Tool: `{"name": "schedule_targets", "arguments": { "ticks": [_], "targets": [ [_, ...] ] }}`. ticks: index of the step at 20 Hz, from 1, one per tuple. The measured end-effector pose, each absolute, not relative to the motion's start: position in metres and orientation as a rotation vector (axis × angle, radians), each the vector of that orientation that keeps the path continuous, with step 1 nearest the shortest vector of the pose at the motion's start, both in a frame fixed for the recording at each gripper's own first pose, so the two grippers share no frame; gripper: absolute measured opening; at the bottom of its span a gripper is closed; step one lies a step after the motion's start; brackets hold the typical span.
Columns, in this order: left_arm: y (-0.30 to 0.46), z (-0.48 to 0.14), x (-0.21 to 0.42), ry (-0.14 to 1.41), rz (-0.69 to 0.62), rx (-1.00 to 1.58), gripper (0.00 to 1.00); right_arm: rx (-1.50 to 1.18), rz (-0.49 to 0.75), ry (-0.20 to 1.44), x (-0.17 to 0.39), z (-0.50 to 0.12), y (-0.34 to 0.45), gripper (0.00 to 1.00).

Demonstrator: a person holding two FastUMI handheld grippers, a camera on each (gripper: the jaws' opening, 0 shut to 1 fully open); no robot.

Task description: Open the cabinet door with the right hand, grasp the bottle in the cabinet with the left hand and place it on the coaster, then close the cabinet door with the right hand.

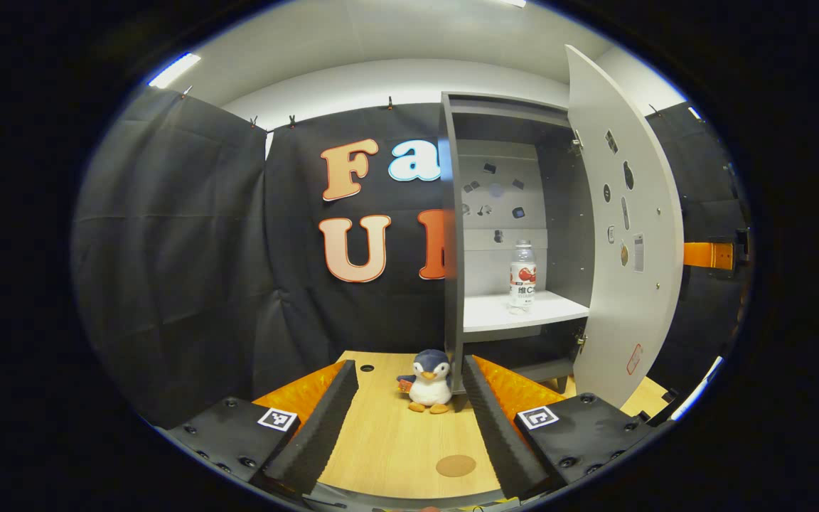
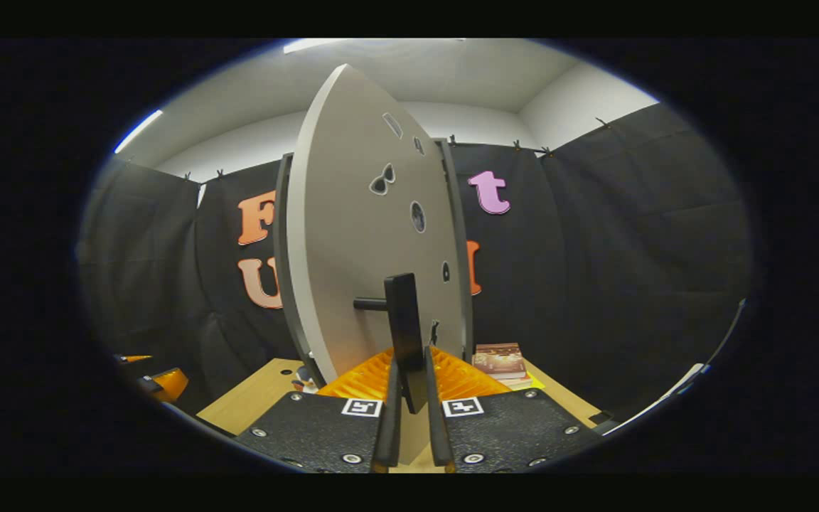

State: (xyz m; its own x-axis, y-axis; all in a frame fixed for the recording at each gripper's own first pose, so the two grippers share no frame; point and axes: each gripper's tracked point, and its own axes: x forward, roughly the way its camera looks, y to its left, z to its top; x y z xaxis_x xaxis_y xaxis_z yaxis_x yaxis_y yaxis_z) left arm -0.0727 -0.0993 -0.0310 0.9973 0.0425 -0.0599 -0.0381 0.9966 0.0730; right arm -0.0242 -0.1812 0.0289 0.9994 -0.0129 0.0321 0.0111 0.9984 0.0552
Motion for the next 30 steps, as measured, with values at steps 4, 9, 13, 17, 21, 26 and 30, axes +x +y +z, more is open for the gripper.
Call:
{"name": "schedule_targets", "arguments": {
  "ticks": [4, 9, 13, 17, 21, 26, 30],
  "targets": [
    [-0.120, -0.035, -0.073, 0.065, 0.029, 0.069, 0.97, 0.048, -0.024, -0.007, -0.028, 0.020, -0.217, 0.10],
    [-0.137, -0.041, -0.066, 0.078, 0.026, 0.052, 0.94, 0.049, -0.040, -0.019, -0.033, 0.023, -0.250, 0.17],
    [-0.145, -0.040, -0.060, 0.075, 0.028, 0.053, 0.99, 0.035, -0.026, -0.019, -0.033, 0.024, -0.271, 0.16],
    [-0.155, -0.042, -0.056, 0.082, 0.018, 0.058, 0.99, 0.066, -0.004, -0.025, -0.034, 0.025, -0.298, 0.05],
    [-0.162, -0.042, -0.056, 0.081, 0.005, 0.061, 0.99, 0.083, 0.026, -0.022, -0.032, 0.025, -0.308, 0.05],
    [-0.166, -0.044, -0.058, 0.093, -0.009, 0.043, 0.94, 0.078, 0.027, -0.022, -0.041, 0.024, -0.307, 0.06],
    [-0.166, -0.044, -0.058, 0.095, -0.018, 0.044, 0.99, 0.074, 0.004, -0.044, -0.061, 0.030, -0.306, 0.08]
  ]
}}
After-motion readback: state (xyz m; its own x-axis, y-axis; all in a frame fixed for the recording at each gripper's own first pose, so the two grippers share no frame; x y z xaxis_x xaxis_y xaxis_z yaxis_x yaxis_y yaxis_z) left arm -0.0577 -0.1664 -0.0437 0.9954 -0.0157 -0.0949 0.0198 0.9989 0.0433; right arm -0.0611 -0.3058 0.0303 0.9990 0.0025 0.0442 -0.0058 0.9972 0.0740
